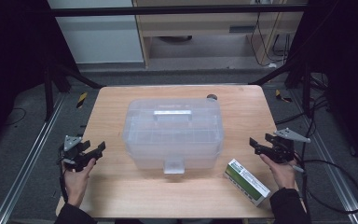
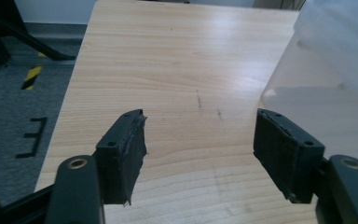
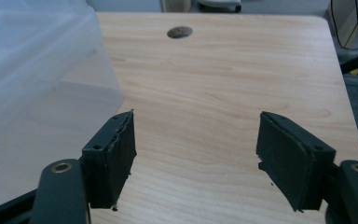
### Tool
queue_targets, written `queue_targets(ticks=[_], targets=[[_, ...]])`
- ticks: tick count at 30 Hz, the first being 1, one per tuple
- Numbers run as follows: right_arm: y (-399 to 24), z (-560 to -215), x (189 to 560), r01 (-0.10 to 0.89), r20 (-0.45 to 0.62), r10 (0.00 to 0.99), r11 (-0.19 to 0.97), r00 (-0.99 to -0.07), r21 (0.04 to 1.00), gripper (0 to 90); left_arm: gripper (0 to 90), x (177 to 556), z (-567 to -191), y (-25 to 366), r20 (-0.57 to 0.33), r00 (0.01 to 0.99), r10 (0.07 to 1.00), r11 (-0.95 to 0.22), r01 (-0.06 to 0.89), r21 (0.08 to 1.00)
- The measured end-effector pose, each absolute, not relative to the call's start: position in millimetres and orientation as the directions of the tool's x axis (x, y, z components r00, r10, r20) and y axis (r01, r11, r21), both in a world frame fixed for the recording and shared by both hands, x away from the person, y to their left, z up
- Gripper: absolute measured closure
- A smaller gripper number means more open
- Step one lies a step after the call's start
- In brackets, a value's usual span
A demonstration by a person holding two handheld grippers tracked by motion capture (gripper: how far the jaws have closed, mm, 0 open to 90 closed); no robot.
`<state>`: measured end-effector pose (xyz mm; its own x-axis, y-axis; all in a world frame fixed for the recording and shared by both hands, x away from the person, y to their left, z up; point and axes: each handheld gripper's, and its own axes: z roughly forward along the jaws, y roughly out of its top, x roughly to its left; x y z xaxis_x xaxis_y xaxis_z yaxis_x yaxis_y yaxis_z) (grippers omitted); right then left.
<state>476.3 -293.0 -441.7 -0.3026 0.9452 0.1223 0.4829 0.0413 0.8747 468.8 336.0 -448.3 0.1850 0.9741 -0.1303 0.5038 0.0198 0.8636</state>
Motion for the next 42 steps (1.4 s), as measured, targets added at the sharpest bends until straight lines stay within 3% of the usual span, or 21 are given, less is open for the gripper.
queue_targets(ticks=[9,27,42], targets=[[-280.4,-429.0,472.2,0.478,0.099,0.925,0.096,-0.366,0.873,24.9,39.3,464.0,-435.5,343.6,-0.161,0.208,0.965,0.044,0.476,0.878],[-270.9,-419.3,471.3,0.479,0.076,0.909,0.143,-0.409,0.866,20.4,32.6,475.7,-388.6,328.7,-0.067,0.282,0.957,-0.059,0.413,0.909],[-270.9,-414.2,469.6,0.457,0.057,0.901,0.163,-0.43,0.875,19.0,32.2,499.7,-344.2,306.6,0.038,0.371,0.928,-0.182,0.364,0.913]])
